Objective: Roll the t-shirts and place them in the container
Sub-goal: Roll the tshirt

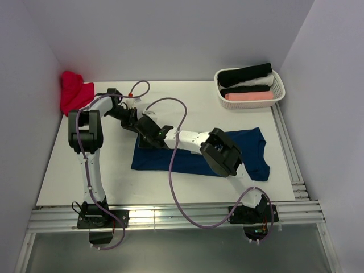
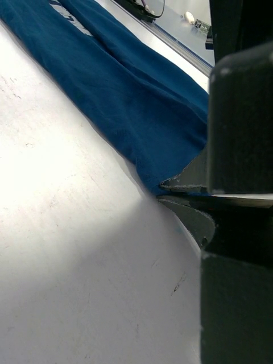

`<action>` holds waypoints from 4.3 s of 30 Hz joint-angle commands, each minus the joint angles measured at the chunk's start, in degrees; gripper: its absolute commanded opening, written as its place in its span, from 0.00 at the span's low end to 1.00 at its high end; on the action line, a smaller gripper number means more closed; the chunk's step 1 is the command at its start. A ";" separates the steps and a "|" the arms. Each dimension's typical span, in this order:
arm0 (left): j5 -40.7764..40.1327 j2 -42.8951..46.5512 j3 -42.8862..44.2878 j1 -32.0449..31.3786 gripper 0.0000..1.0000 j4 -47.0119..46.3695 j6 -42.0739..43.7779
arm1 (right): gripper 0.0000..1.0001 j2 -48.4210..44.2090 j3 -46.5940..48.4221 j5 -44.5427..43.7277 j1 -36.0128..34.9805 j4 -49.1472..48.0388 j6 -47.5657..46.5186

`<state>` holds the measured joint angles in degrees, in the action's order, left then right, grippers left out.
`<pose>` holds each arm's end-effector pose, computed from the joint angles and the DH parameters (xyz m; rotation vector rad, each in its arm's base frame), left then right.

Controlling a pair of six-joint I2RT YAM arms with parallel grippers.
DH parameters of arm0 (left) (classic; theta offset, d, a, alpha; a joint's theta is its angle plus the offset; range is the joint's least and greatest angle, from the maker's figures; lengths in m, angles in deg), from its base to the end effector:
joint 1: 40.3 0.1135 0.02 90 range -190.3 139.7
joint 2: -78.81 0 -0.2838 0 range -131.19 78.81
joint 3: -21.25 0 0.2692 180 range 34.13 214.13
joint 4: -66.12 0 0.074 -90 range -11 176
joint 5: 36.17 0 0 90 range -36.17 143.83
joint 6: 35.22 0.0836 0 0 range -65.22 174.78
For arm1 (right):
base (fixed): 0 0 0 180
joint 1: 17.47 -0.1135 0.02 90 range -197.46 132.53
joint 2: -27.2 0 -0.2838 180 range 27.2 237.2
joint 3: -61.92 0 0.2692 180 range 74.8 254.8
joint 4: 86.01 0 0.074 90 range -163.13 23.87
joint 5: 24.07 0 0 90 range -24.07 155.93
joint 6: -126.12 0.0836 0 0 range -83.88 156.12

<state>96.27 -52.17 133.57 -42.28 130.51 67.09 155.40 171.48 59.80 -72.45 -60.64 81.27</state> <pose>0.4753 -0.0729 0.1069 0.4091 2.7390 -1.0555 0.3307 0.4564 0.1413 -0.1547 2.4503 0.7143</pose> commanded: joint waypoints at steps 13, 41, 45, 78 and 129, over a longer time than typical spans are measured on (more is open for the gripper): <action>0.89 3.97 -0.83 -0.31 0.38 -3.69 -0.28 | 0.40 1.26 1.14 2.70 -1.27 -4.05 0.82; 9.94 4.60 0.93 5.93 0.68 11.42 9.65 | 0.45 -5.96 7.98 -11.00 -4.43 18.68 6.79; 12.40 1.87 1.02 5.93 0.69 14.57 12.19 | 0.44 -3.58 9.66 -12.32 -7.24 22.74 9.61; 6.70 -1.04 -2.76 0.66 0.36 2.29 2.63 | 0.22 12.86 25.22 -11.36 -13.93 36.73 11.37; -20.81 12.06 -2.94 -4.34 0.00 -1.58 -9.42 | 0.07 -16.58 -21.36 0.77 -9.71 -16.70 20.42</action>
<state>77.29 -41.29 127.73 -45.51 130.40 58.85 142.63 151.53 59.96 -82.09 -72.34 99.41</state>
